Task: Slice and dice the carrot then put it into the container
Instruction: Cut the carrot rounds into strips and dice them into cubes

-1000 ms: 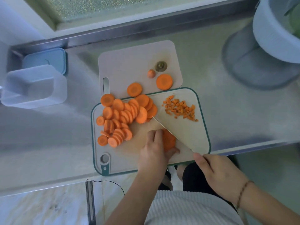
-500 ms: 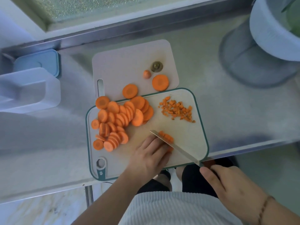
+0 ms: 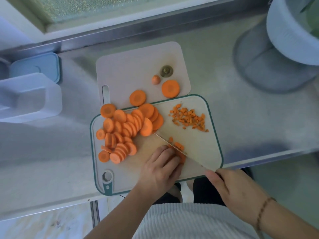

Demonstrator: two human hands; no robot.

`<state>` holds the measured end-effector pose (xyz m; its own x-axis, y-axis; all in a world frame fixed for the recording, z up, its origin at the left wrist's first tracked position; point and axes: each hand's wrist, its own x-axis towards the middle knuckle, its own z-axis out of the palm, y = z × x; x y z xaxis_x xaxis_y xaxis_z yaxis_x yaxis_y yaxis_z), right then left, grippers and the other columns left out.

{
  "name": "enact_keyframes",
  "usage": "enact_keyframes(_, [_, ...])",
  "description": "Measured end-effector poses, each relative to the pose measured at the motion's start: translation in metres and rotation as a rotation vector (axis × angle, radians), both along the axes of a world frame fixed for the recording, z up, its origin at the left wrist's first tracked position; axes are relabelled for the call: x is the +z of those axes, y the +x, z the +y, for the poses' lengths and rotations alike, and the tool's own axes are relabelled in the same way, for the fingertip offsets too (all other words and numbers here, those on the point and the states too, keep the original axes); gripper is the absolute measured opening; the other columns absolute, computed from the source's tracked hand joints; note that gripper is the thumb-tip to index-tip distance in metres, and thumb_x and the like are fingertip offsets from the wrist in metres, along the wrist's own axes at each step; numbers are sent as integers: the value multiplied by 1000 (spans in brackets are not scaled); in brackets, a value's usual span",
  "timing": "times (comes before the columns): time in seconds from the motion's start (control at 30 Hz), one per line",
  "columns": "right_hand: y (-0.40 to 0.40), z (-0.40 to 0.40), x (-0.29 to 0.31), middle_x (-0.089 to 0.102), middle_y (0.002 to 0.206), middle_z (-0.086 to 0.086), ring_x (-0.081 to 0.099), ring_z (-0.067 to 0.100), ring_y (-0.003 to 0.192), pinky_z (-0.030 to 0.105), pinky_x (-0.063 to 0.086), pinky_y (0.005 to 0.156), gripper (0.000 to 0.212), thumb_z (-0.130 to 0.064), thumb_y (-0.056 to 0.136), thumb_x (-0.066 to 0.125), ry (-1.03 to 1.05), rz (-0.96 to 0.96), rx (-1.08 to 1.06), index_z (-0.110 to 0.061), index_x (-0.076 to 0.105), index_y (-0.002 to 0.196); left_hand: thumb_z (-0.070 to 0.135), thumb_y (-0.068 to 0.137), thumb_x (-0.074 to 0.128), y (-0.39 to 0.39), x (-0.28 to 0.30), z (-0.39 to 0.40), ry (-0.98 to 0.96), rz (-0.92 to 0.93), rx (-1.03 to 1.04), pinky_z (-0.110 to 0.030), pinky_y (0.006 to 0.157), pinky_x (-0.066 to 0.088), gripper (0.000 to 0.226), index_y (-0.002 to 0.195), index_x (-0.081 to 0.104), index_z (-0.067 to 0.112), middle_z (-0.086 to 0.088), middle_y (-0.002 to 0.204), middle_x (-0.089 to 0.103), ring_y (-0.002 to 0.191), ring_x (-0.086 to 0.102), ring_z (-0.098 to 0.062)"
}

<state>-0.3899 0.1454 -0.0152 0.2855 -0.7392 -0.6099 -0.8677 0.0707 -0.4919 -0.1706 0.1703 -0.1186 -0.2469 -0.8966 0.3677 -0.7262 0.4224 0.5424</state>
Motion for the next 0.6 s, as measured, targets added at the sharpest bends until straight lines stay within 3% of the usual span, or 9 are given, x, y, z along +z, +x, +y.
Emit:
enact_keyframes(0.1, [-19,11,6,61,62,-6,55,12,57,25,41,53,72,-79,80,5,-5,8,-20,-29,53,62,12,92,75,1,-2,-1,-21,-20,-9,-37,94,53,6,93,76,6,-10,103,70,100,64,-32])
enact_keyframes(0.2, [-23,20,8,59,62,-14,55,9,58,22,37,49,87,-89,66,-4,37,61,19,-20,48,62,14,96,69,2,-4,0,-44,-9,-13,-37,96,52,10,96,77,9,-5,110,67,102,64,-31])
enact_keyframes(0.3, [-19,19,3,55,56,-3,52,11,54,24,40,52,97,-94,54,-16,61,112,54,-21,47,63,14,98,67,1,-3,1,-55,1,-17,-37,96,52,12,97,77,9,-5,111,68,104,65,-30])
enact_keyframes(0.43, [-5,8,-3,51,55,1,51,15,52,32,48,60,78,-80,76,-3,84,84,39,-23,50,63,13,95,71,1,-2,0,-31,6,-6,-36,98,52,9,99,78,9,-6,110,72,108,66,-30])
enact_keyframes(0.6, [4,4,1,52,60,-2,52,13,57,33,50,65,68,-73,81,5,105,114,48,-24,50,69,12,93,73,2,-1,-2,-32,14,-11,-34,100,51,9,99,79,7,-8,108,73,107,66,-31])
